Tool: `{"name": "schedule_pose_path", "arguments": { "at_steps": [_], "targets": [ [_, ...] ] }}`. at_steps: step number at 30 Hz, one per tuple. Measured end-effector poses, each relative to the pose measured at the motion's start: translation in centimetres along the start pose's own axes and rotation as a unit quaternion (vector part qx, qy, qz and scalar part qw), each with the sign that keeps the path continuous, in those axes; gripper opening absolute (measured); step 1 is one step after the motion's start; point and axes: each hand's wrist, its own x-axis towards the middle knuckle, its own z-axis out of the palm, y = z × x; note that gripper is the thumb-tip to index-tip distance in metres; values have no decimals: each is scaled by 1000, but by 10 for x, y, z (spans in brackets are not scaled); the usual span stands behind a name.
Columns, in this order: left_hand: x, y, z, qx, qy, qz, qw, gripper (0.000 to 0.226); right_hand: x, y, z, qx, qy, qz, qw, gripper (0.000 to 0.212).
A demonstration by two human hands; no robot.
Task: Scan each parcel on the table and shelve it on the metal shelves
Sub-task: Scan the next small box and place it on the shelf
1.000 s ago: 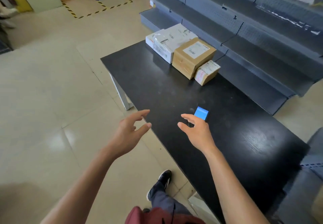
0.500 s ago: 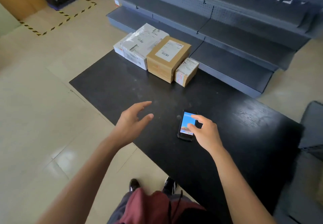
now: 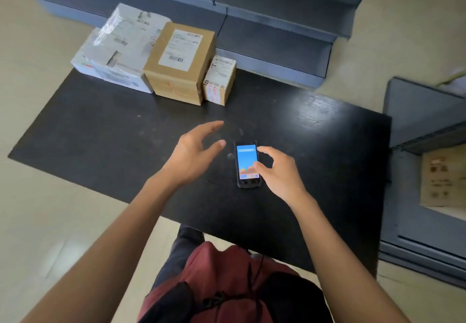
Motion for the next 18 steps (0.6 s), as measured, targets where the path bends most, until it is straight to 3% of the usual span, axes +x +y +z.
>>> {"name": "schedule_pose_path", "arguments": {
  "at_steps": [7, 13, 18],
  "targets": [
    [69, -44, -43, 21, -55, 34, 998, 49, 24, -13, 52, -76, 33, 158, 984, 58],
    [123, -71, -72, 13, -66, 73, 995, 47, 51, -11, 98, -139, 10, 287, 948, 94],
    [159, -72, -72, 74, -87, 129, 985, 46, 61, -11, 125, -145, 13, 327, 934, 111]
  ]
}}
